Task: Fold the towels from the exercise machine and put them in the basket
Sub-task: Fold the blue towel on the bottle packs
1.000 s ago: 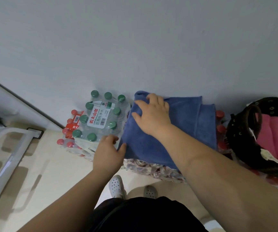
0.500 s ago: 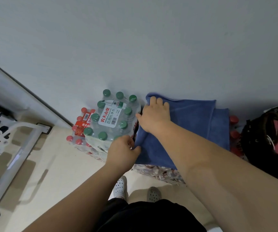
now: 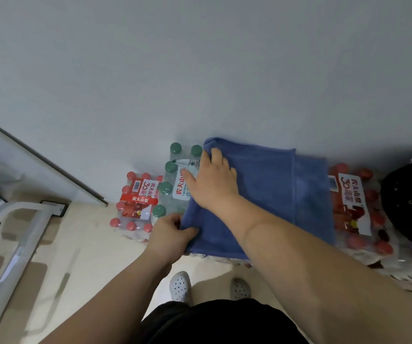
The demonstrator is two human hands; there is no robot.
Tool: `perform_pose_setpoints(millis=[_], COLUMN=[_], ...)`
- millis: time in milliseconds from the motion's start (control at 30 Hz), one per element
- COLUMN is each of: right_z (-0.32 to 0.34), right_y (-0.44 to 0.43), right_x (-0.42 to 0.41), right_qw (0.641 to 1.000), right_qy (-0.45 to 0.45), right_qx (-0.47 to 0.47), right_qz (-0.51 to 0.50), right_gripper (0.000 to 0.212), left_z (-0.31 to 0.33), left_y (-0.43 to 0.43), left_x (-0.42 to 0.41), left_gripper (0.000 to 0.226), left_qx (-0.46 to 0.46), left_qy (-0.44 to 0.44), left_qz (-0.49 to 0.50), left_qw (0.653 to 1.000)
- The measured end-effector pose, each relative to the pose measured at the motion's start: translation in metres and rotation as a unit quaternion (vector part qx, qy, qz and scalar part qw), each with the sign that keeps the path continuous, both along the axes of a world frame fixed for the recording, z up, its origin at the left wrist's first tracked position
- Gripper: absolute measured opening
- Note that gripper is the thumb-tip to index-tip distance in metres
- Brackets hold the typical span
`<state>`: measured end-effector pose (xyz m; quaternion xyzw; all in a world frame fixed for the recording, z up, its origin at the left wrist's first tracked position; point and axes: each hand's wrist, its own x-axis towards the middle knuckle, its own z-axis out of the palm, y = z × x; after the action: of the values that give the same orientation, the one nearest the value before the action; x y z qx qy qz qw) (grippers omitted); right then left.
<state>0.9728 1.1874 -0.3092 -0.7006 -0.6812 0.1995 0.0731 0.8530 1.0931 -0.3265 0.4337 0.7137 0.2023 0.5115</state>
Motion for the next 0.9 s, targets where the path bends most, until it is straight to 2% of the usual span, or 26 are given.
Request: perform_pose_setpoints(millis=[200,333,467,600,667,733,833,900], right_z=[-0.008,-0.024,-0.035,-0.036,-0.038,-0.036,-0.035,-0.037], right_y=[0.004,-0.001,0.0,-0.005,-0.009,-0.015,-0.028,-0.037], right_x=[-0.076,-0.101,-0.097,-0.061,-0.032,0.0,0.048,0.072], right_qw=[0.999,0.997,0.993,0.996,0.998,0.991,0.977,0.973], right_qy=[-0.02,-0.023,-0.009,0.038,0.008,-0.035,-0.06,-0.086], right_qx=[0.003,-0.034,-0.05,-0.006,0.058,0.088,-0.018,-0.094], right_qz=[0.025,0.072,0.11,0.078,0.008,-0.092,-0.205,-0.194], right_gripper=[0.08,0.078,0.075,0.069,0.066,0.066,0.069,0.076], left_z=[-0.002,-0.015,-0.021,-0.022,-0.02,-0.017,-0.017,-0.018], left_y=[0.009,0.008,0.011,0.022,0.028,0.035,0.04,0.041], left_x=[-0.082,-0.121,-0.137,-0.131,-0.122,-0.111,-0.091,-0.073], left_gripper=[0.009,0.012,0.014,0.024,0.029,0.029,0.038,0.047], left_qx=[-0.003,-0.02,-0.046,-0.042,-0.004,0.079,0.235,0.32], left_qy=[0.029,0.035,0.002,-0.017,0.019,0.085,0.168,0.201], left_qz=[-0.02,-0.043,-0.061,-0.067,-0.058,-0.062,-0.103,-0.133], left_qw=[0.999,0.998,0.997,0.997,0.998,0.991,0.952,0.916])
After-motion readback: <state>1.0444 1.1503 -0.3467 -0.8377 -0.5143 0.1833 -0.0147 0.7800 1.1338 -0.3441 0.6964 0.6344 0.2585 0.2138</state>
